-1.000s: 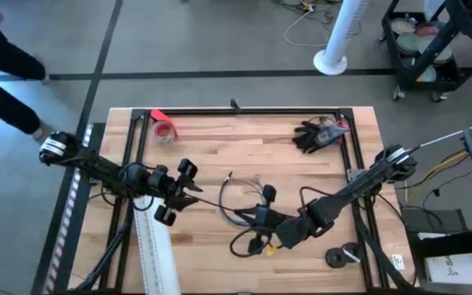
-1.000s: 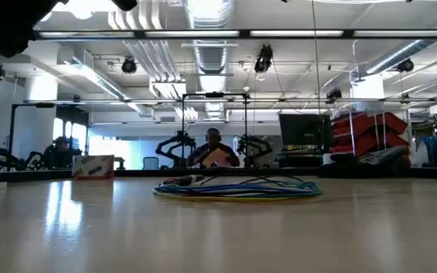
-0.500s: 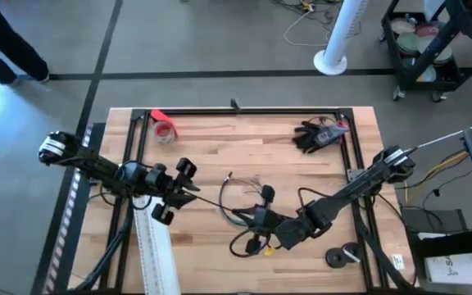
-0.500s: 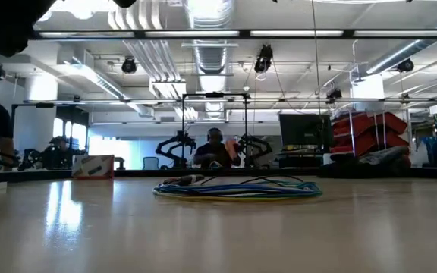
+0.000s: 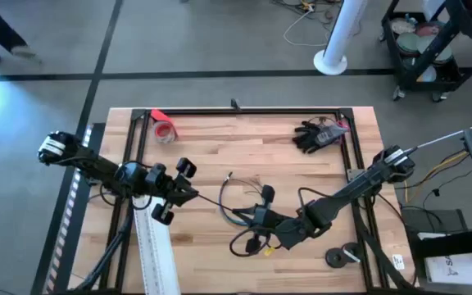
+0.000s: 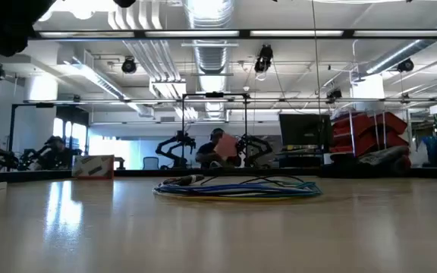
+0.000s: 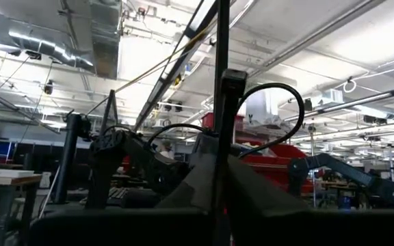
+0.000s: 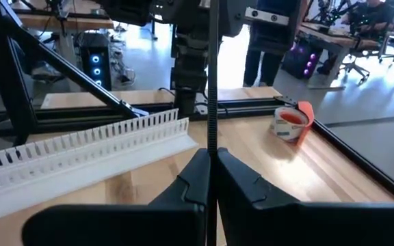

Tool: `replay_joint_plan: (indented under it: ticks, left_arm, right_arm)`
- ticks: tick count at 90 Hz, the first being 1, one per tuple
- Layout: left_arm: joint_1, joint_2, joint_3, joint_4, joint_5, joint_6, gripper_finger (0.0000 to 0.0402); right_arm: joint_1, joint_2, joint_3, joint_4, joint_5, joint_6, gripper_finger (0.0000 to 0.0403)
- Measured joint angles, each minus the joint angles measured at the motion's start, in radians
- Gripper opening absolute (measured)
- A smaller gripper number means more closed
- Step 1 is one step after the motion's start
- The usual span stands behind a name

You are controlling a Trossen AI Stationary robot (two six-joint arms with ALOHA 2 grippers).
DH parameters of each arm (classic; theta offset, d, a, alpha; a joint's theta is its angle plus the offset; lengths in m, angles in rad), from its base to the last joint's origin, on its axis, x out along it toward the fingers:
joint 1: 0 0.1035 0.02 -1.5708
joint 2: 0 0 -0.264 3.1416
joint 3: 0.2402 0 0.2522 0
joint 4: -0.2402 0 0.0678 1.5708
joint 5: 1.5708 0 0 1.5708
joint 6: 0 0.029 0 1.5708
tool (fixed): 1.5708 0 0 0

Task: Ziptie cables
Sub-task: Put a zip tie on the cables

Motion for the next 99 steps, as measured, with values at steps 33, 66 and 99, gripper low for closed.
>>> replay_joint_plan:
  ticks: [33, 66, 99]
  left_arm:
    - [0.000, 0.000, 0.000, -0.011, -0.001, -0.029, 0.0008]
    - [0.000, 0.000, 0.000, -0.041, 0.082, 0.038, 0.0009]
    - [0.000, -0.003, -0.005, -0.041, 0.134, 0.080, 0.0009]
  right_arm:
    - [0.000, 0.000, 0.000, -0.001, -0.004, 0.002, 0.0002]
    - [0.000, 0.000, 0.000, -0.008, -0.056, 0.019, 0.0002]
    - [0.000, 0.000, 0.000, -0.013, -0.056, 0.026, 0.0002]
